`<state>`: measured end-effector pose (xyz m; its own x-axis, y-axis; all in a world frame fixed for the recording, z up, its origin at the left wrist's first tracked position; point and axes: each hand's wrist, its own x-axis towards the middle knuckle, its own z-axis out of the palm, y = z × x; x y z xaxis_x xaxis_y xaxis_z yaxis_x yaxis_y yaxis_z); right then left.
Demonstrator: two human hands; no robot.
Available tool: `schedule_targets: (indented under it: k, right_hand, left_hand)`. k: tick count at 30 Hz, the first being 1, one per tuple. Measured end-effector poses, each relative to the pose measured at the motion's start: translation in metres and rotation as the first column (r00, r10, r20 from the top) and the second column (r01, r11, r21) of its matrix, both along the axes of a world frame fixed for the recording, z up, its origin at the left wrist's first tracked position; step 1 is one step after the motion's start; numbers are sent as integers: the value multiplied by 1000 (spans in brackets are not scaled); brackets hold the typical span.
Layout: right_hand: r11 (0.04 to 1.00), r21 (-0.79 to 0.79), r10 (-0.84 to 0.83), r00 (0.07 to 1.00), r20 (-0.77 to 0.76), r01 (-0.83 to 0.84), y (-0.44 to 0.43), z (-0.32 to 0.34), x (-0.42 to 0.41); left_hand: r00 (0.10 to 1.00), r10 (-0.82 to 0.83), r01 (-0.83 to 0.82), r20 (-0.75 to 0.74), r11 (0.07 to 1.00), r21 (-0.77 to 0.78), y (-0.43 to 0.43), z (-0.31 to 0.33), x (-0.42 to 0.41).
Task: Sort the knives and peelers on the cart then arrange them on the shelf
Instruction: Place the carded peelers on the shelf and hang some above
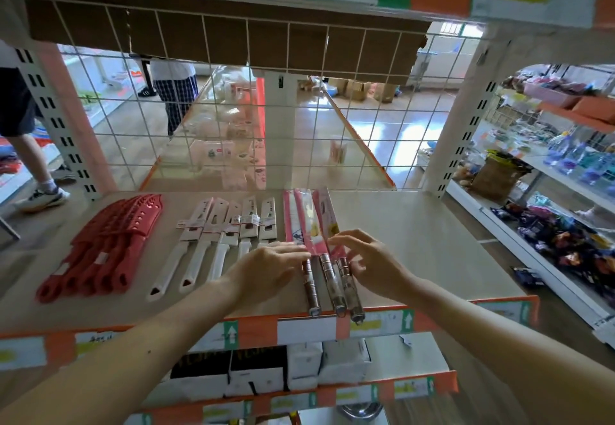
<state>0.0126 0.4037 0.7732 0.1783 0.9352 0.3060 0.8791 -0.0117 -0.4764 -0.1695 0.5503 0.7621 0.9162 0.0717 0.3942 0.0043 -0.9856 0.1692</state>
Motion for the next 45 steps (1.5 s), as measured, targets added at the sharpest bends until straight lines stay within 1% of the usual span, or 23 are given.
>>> schedule_targets:
  k: [3, 6, 8, 11, 12, 13, 15, 16, 17, 19, 21, 22, 24, 25, 26, 28, 31, 33, 35, 38, 42, 44, 45]
  right_hand:
    - [995, 16, -101, 990, -100, 103, 6, -3, -14]
    - [974, 23, -218, 958, -185, 226, 13, 0, -23]
    - [951, 3, -301, 923, -242, 311, 16, 3, -26]
    - [922, -61, -380, 863, -334, 382, 19, 2, -29]
    - [913, -119, -404, 822, -402, 390, 20, 2, -29]
    - [903, -190, -426, 753, -501, 385, 22, 3, -28]
    - [883, -295, -463, 577, -673, 364, 25, 5, -26]
    - [871, -311, -480, 527, -701, 380, 27, 5, -23]
    - [858, -316, -497, 505, -706, 404, 30, 5, -19]
    - [836, -314, -526, 497, -690, 449, 33, 8, -12]
    - [812, -335, -554, 449, -701, 478, 33, 15, -5]
    - [805, -352, -554, 394, -733, 477, 32, 19, -1]
    - [817, -373, -511, 251, -822, 439, 31, 24, 1]
    - [830, -375, -483, 198, -853, 413, 30, 25, 0]
    - [843, -377, -466, 170, -868, 384, 30, 24, -1]
    - [865, -389, -458, 181, -870, 316, 31, 20, -7]
    - [855, -436, -503, 248, -828, 279, 36, 14, -16]
    - [825, -460, -551, 285, -784, 329, 41, 11, -18]
    - [804, -460, -577, 303, -759, 378, 43, 10, -19]
    - [790, -429, -575, 285, -767, 439, 46, 2, -23]
    - [728, -394, -622, 299, -724, 561, 45, -12, -31]
    - [725, -374, -615, 300, -729, 578, 45, -11, -36]
    - [734, -365, -609, 316, -728, 573, 46, -10, -37]
  left_hand:
    - [988, 122, -131, -100, 987, -97, -9, 6, 4]
    - [962, 159, -194, -222, 970, -145, -13, 11, 7]
    - [947, 179, -227, -265, 960, -163, -12, 13, 8]
    - [935, 201, -265, -292, 943, -201, -13, 17, 8]
    - [933, 207, -276, -294, 937, -216, -13, 19, 8]
    - [932, 209, -282, -295, 931, -233, -14, 20, 9]
    - [931, 214, -298, -297, 915, -273, -15, 22, 10]
    - [928, 221, -308, -300, 908, -283, -16, 22, 10]
    - [925, 225, -314, -304, 905, -286, -16, 23, 10]
    - [923, 226, -319, -313, 904, -286, -16, 23, 10]
    - [921, 227, -323, -318, 901, -290, -14, 24, 9]
    - [920, 228, -325, -319, 899, -294, -14, 24, 9]
    - [918, 234, -331, -320, 896, -297, -14, 25, 10]
    - [918, 236, -334, -320, 895, -296, -14, 26, 10]
    - [916, 239, -336, -321, 895, -292, -14, 27, 11]
    - [914, 245, -340, -323, 898, -281, -15, 29, 13]
    - [912, 253, -351, -324, 890, -292, -14, 29, 15]
    - [895, 291, -388, -337, 882, -267, -14, 27, 18]
    - [839, 360, -474, -407, 851, -224, -15, 25, 22]
    - [773, 384, -540, -505, 816, -205, -16, 23, 29]
    - [762, 375, -546, -529, 811, -210, -18, 20, 33]
    - [768, 375, -545, -520, 809, -221, -19, 17, 34]
    - [774, 366, -539, -517, 809, -234, -20, 16, 35]
